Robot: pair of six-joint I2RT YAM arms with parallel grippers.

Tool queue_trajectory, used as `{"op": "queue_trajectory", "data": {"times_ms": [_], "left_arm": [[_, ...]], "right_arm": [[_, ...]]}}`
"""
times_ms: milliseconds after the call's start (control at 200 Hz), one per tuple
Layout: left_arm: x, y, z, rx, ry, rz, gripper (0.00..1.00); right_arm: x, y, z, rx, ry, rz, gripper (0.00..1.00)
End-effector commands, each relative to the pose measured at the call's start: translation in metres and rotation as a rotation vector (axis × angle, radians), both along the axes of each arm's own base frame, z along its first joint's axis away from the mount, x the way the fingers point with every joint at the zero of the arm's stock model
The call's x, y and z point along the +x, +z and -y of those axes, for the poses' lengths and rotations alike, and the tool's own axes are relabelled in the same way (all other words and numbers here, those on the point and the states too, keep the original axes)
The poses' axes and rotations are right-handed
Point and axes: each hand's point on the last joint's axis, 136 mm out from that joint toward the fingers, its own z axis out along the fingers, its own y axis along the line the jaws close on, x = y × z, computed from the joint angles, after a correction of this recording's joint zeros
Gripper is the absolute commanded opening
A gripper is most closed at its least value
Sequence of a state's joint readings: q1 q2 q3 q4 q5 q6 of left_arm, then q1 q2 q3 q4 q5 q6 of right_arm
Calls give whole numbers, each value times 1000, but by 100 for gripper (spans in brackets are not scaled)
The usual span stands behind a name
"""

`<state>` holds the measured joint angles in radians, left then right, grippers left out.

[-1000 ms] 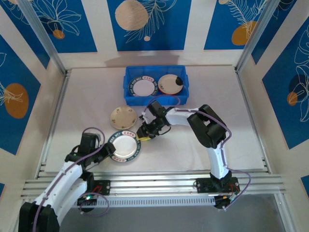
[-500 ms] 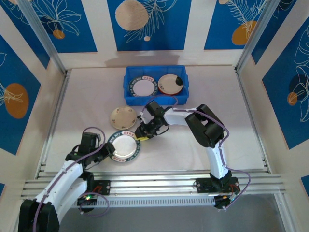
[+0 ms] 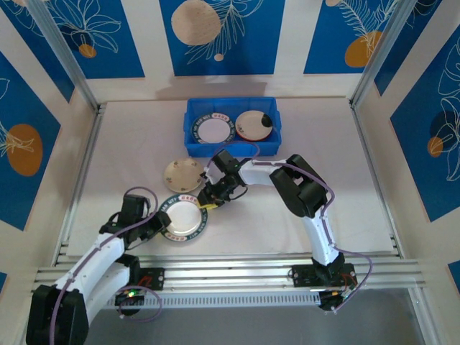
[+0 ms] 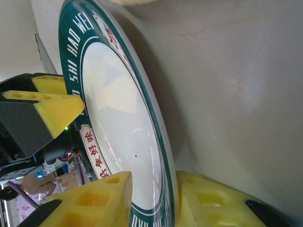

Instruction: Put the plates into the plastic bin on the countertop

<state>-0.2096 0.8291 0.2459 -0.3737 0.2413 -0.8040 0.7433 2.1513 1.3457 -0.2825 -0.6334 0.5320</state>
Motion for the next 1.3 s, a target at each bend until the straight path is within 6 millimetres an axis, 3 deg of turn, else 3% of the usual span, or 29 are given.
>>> {"op": "queue_trajectory", "data": {"times_ms": [0, 315, 575, 680, 770, 1040, 1115, 1291], "left_arm": [[29, 25, 31, -139, -89, 170, 43], [39, 45, 40, -157, -125, 229, 43], [46, 58, 44, -167, -131, 263, 44], [50, 68, 44, -159, -131, 282, 52], [56, 78, 42, -140, -133, 302, 64], [87, 113, 44, -86, -150, 379, 85], [97, 126, 43, -72, -141, 415, 100], [120, 154, 38, -19, -120, 482, 100]], "right_arm": [[-7, 8, -10, 56, 47, -37, 30], [-13, 25, -12, 102, 75, -15, 23], [-17, 35, -5, 105, 67, 16, 8], [-18, 40, -1, 101, 55, 37, 0], [-17, 47, 5, 103, 38, 49, 0], [13, 72, 39, 77, -73, 101, 0], [25, 81, 51, 60, -110, 128, 0], [60, 114, 79, 37, -208, 215, 0]]}}
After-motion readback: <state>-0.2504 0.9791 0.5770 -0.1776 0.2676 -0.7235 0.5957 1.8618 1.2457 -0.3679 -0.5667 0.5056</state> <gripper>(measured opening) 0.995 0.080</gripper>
